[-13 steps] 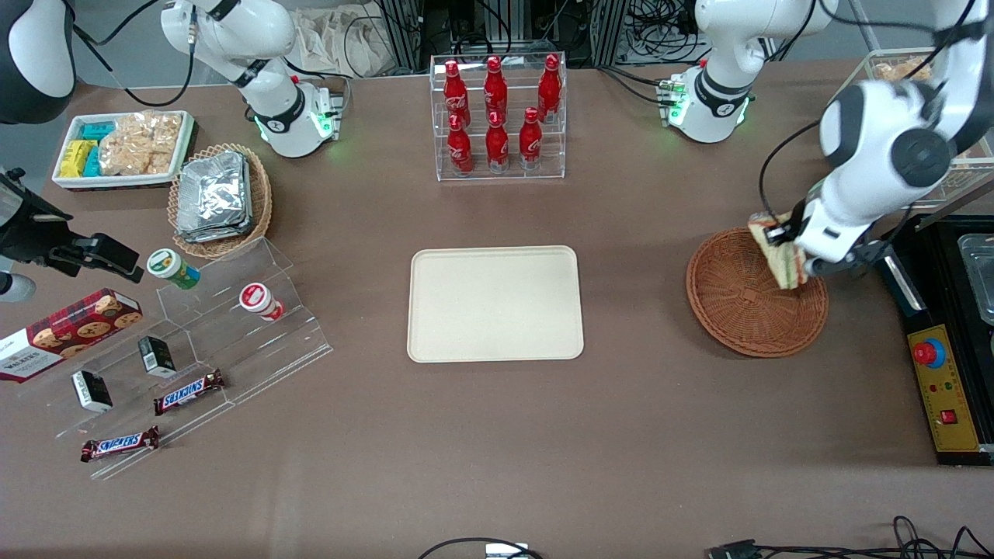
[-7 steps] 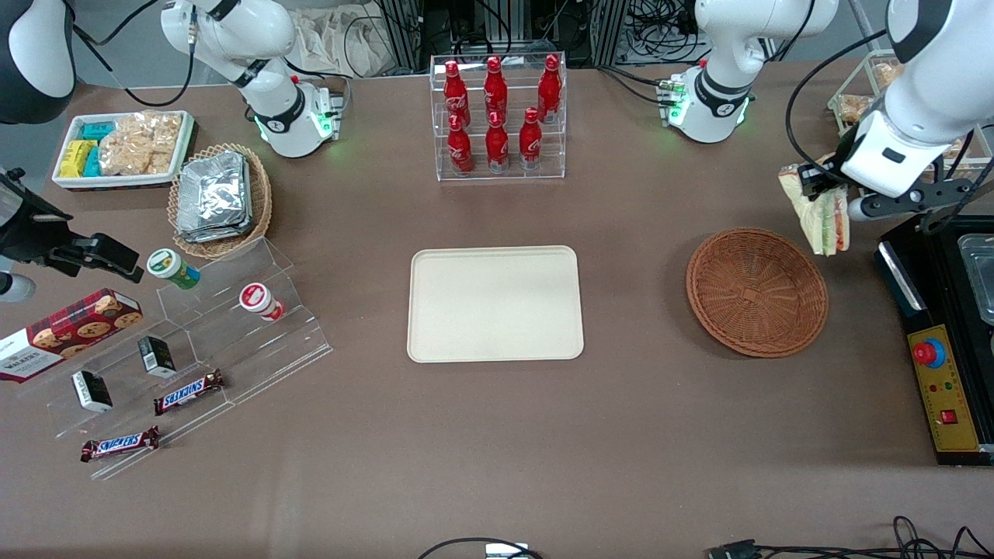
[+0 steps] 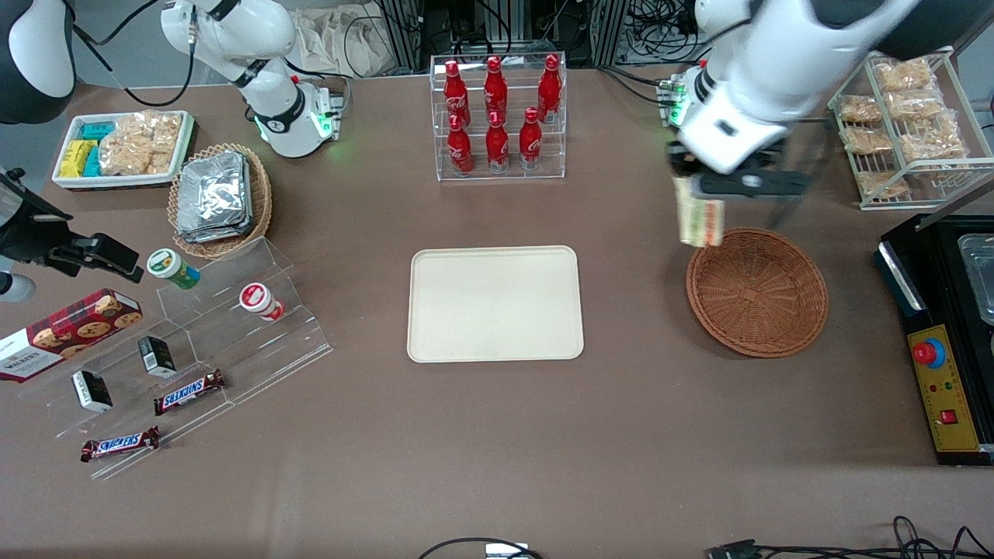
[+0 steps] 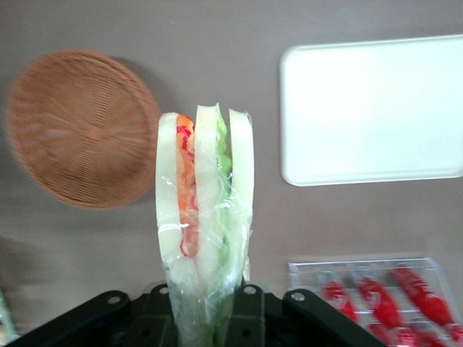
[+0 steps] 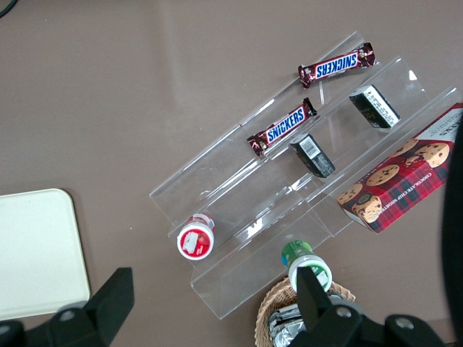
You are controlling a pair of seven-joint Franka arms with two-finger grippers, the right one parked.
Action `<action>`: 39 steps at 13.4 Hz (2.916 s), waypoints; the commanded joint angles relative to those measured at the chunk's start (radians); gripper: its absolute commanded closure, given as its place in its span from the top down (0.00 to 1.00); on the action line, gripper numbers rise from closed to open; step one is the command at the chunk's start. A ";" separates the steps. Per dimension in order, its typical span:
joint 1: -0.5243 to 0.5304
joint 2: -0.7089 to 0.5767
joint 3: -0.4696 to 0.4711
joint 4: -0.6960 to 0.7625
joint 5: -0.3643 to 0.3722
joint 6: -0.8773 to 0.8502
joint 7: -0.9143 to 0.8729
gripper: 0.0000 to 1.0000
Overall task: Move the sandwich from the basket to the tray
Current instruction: 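Carry the held sandwich over the cream tray, then lower the sandwich onto the tray and open the left gripper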
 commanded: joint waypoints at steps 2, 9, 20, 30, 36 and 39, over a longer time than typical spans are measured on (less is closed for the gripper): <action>0.010 0.235 -0.204 0.213 0.030 -0.021 -0.282 0.22; -0.018 0.383 -0.212 0.011 0.182 0.295 -0.281 0.22; -0.040 0.667 -0.205 -0.081 0.423 0.621 -0.385 0.22; -0.035 0.676 -0.191 -0.127 0.437 0.677 -0.393 1.00; -0.032 0.658 -0.192 -0.126 0.434 0.651 -0.419 1.00; -0.029 0.598 -0.195 -0.117 0.417 0.584 -0.420 1.00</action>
